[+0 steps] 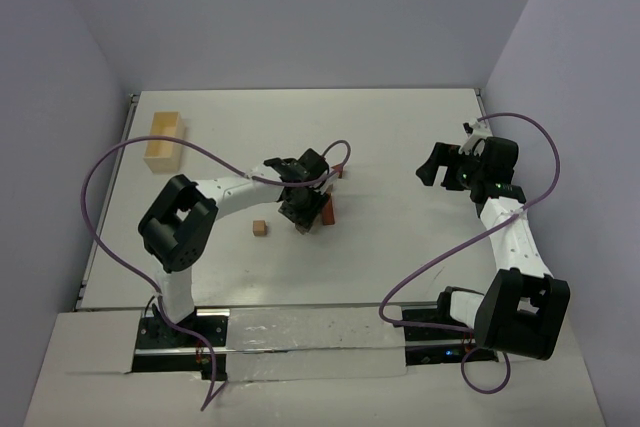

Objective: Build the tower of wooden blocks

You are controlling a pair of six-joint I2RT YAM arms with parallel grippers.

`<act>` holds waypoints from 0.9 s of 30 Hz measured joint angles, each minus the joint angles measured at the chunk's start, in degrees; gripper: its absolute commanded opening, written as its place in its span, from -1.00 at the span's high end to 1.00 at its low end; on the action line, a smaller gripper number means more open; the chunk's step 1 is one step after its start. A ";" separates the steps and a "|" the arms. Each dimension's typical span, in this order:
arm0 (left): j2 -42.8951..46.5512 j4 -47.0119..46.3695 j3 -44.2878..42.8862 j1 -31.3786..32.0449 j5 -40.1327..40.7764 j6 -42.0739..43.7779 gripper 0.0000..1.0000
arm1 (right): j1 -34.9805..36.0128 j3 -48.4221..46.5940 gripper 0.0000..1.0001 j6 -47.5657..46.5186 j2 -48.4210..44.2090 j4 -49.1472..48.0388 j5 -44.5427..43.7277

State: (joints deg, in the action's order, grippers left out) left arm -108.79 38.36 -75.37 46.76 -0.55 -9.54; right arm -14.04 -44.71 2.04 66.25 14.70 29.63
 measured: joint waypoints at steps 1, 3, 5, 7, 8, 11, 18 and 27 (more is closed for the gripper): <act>-0.03 -0.02 -0.41 0.00 0.02 0.05 0.09 | 0.00 0.00 -0.99 0.00 0.01 0.00 0.00; -0.03 -0.06 -1.01 0.00 0.03 0.20 0.21 | 0.00 0.00 -0.99 -0.02 0.01 0.00 0.02; -0.03 -0.08 -1.23 0.00 0.03 0.36 0.46 | 0.00 0.00 -0.99 -0.03 0.01 0.00 0.02; -0.03 -0.06 -1.23 0.00 -0.03 0.66 0.58 | 0.00 0.00 -0.99 -0.05 0.00 0.00 0.02; -0.03 -0.05 -1.23 0.00 -0.11 0.81 0.60 | 0.00 0.00 -0.99 -0.07 0.01 0.00 0.01; 0.02 -0.11 -1.06 0.00 -0.21 1.04 0.62 | 0.00 0.00 -0.99 -0.09 0.00 0.00 0.05; 0.40 0.07 -0.81 0.00 -0.39 1.32 1.00 | 0.00 0.00 -0.99 -0.17 0.01 0.00 0.22; 11.02 3.08 -2.73 -0.31 -0.03 0.36 1.00 | 0.00 0.00 -0.92 0.45 0.01 -0.04 0.87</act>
State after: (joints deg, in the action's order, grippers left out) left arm -97.77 41.44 -78.11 46.46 -0.58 -9.19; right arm -14.04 -44.71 2.50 66.26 14.66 30.50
